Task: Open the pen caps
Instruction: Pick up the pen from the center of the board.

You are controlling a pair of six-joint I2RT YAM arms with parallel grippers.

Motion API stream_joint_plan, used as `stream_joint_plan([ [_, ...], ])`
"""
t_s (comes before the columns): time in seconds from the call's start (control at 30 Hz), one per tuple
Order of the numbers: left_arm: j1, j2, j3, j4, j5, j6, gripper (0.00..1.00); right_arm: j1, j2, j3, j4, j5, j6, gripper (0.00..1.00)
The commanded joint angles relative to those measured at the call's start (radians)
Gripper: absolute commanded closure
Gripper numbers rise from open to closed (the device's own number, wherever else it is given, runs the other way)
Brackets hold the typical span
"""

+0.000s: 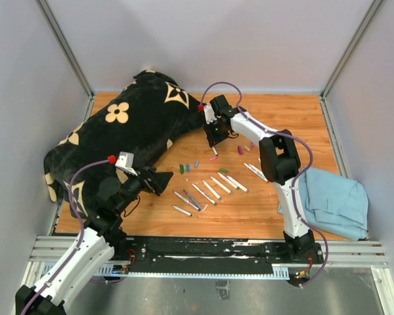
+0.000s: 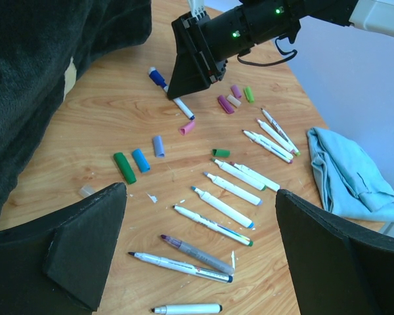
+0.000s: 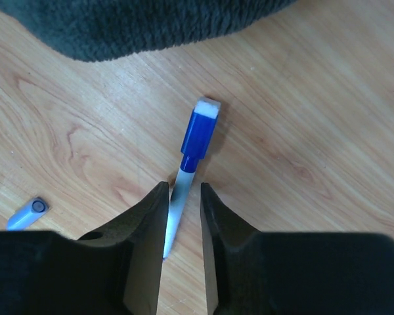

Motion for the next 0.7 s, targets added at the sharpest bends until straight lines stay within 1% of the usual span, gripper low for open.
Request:
stream_joint_plan([
  [0.0, 0.006, -0.009, -0.008, 0.012, -0.003, 0.018, 0.01, 0.015, 0.028, 0.045, -0.05, 0.04, -0.016, 0.75],
  [0.17, 0.006, -0.011, -0.008, 0.01, -0.003, 0.018, 0.01, 0.001, 0.021, 0.048, -0.061, 0.066, -0.057, 0.85],
  [0.33, 0.006, -0.011, -0.006, 0.009, 0.003, 0.017, 0.01, -0.024, 0.015, 0.039, -0.078, 0.092, -0.131, 0.86],
  [0.5, 0.006, -0.012, -0.005, 0.009, 0.008, 0.015, 0.01, -0.037, 0.004, 0.032, -0.11, 0.108, -0.241, 0.81],
  [0.67, 0.006, -0.012, -0.007, 0.013, 0.017, 0.007, 0.01, -0.037, 0.01, 0.04, -0.143, 0.125, -0.305, 0.71],
])
